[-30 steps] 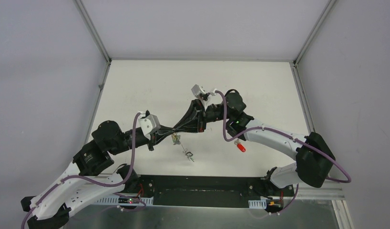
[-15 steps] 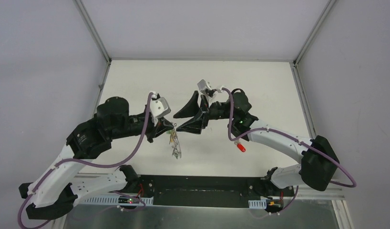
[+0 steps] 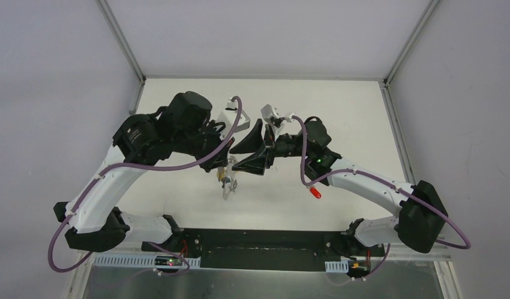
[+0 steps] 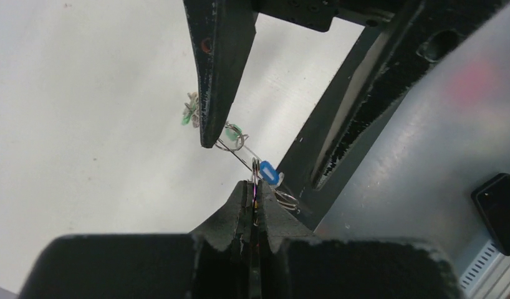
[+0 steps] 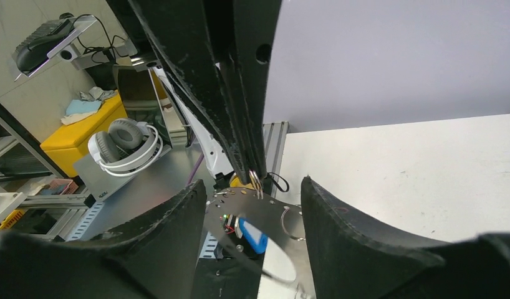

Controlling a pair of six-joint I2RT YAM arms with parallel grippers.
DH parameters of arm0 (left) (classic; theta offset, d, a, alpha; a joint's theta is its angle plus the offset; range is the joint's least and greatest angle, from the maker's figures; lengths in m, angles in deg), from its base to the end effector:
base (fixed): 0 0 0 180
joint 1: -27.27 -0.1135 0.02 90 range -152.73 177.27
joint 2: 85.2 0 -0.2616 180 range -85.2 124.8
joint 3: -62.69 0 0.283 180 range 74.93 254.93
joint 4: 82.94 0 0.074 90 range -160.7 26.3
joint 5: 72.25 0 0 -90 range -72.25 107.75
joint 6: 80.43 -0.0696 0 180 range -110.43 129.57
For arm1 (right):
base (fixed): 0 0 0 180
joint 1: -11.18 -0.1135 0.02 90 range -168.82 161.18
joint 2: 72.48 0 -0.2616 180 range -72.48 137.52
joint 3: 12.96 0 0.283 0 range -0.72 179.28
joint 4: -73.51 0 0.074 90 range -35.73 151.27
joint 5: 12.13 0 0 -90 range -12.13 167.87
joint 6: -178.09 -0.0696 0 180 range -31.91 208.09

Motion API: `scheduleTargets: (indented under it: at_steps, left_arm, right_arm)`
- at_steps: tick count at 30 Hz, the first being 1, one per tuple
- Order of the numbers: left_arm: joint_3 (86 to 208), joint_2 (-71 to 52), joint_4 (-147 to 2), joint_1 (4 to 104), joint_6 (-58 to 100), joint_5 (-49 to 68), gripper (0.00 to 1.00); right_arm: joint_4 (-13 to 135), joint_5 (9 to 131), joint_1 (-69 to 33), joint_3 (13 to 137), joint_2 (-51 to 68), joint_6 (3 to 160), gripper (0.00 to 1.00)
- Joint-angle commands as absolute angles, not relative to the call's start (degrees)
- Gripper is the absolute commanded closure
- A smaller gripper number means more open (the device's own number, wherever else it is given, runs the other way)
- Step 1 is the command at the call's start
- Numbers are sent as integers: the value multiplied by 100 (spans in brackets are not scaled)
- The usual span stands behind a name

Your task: Put the keys on the keyring

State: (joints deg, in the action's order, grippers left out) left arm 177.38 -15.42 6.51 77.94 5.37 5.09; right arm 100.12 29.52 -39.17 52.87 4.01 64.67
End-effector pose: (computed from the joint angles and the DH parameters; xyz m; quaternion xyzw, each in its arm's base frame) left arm 0.1347 -0.1885 0.4592 0.4602 0.7940 -0.2449 0.3128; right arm 0.1850 0.3047 0.3486 -0.4459 0.4581 0.6344 0.4346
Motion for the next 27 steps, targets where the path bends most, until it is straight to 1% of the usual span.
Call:
scheduleTargets:
  at_steps: [1, 7, 12, 18, 23, 25, 26, 27]
  left_arm:
    - [18575, -1089, 1799, 7840, 714, 763, 100]
    - [19437, -486, 2625, 7839, 623, 660, 100]
    - [19647, -240, 2999, 7842, 444, 731, 100]
    - [19701, -198, 3103, 7839, 311, 793, 100]
    - [19702, -238, 3103, 7838, 208, 831, 100]
    - [19684, -249, 3106, 7842, 157, 819, 100]
    - [19683, -262, 3102, 7840, 140, 811, 100]
    - [19679, -263, 3105, 7837, 126, 809, 100]
  right_arm:
    - [10069, 3006, -3894, 5235, 212, 6581, 41]
    - [10157, 2953, -3893, 5291, 373, 6442, 50]
    - [10565, 2743, -3901, 5358, 640, 6061, 68]
    - [10679, 2718, -3900, 5326, 715, 6014, 79]
    - [10679, 2699, -3900, 5320, 745, 6029, 81]
    - [10679, 2685, -3900, 5324, 758, 6050, 80]
    - [10679, 2688, -3900, 5325, 751, 6063, 78]
    - [10679, 2700, -3900, 5320, 730, 6078, 70]
